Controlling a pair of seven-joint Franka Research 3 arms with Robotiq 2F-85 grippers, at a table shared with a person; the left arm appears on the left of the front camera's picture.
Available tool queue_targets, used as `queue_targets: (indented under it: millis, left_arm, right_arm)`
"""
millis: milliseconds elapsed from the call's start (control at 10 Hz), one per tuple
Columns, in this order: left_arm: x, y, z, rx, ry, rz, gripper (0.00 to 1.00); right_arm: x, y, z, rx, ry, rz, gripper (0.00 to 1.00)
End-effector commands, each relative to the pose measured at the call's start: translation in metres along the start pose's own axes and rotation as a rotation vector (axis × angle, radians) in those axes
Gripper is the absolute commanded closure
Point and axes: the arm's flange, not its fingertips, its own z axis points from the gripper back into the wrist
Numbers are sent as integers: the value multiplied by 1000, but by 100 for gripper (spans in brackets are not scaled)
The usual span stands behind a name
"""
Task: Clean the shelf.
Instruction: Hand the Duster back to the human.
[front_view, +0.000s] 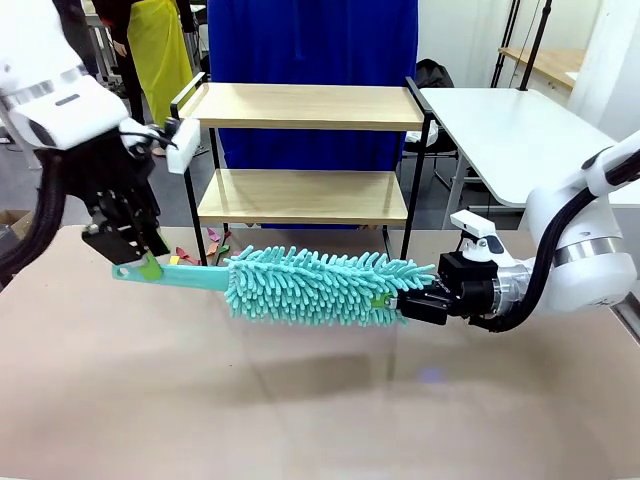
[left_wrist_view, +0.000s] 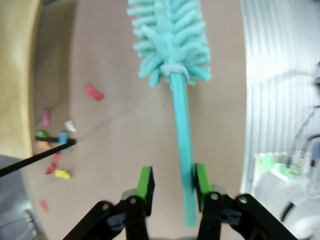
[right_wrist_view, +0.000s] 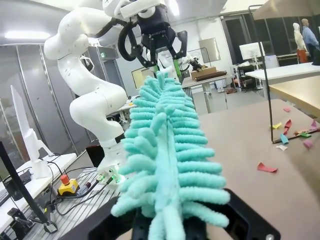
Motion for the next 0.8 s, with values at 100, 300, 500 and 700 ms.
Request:
queue_targets:
  millis: [100, 300, 500, 700]
  left_arm:
    - [-60, 3, 25, -19, -197, 35, 0]
    - [-120, 0, 40, 1, -330, 108, 0]
    - [-172, -9, 50, 37, -466, 152, 0]
    - [-195, -14, 49, 60, -511, 187, 0]
  right_arm:
    - [2, 0, 0, -6, -8, 4, 100]
    - [2, 0, 0, -6, -8, 4, 100]
    - [2, 0, 0, -6, -8, 4, 100]
    - [2, 0, 0, -6, -8, 4, 100]
